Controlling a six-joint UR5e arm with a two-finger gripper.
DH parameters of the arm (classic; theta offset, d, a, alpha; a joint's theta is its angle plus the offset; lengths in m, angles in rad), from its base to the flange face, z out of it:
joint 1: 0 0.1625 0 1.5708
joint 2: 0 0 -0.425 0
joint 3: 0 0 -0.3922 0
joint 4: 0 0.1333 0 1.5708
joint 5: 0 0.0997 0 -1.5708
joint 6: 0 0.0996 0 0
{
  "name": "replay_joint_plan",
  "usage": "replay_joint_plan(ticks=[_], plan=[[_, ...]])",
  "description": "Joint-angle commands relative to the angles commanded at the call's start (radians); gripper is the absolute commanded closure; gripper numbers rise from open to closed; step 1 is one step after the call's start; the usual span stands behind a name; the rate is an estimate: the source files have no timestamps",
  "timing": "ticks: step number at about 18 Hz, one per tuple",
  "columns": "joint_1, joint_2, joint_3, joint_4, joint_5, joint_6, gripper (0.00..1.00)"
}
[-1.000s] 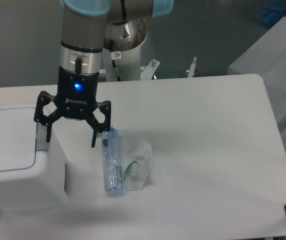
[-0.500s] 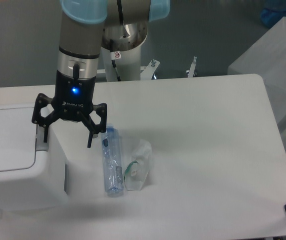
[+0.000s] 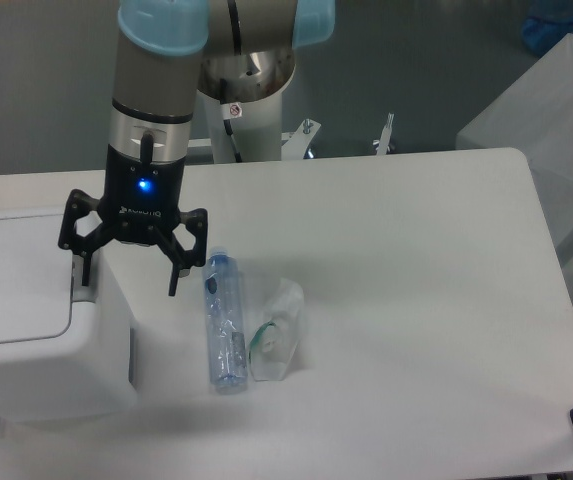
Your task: Open the trash can
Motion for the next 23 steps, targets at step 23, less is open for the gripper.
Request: replay_joint_plan(ticks=[23], plan=[[0.0, 0.0, -0.015, 0.0, 0.002, 0.002, 0.0]])
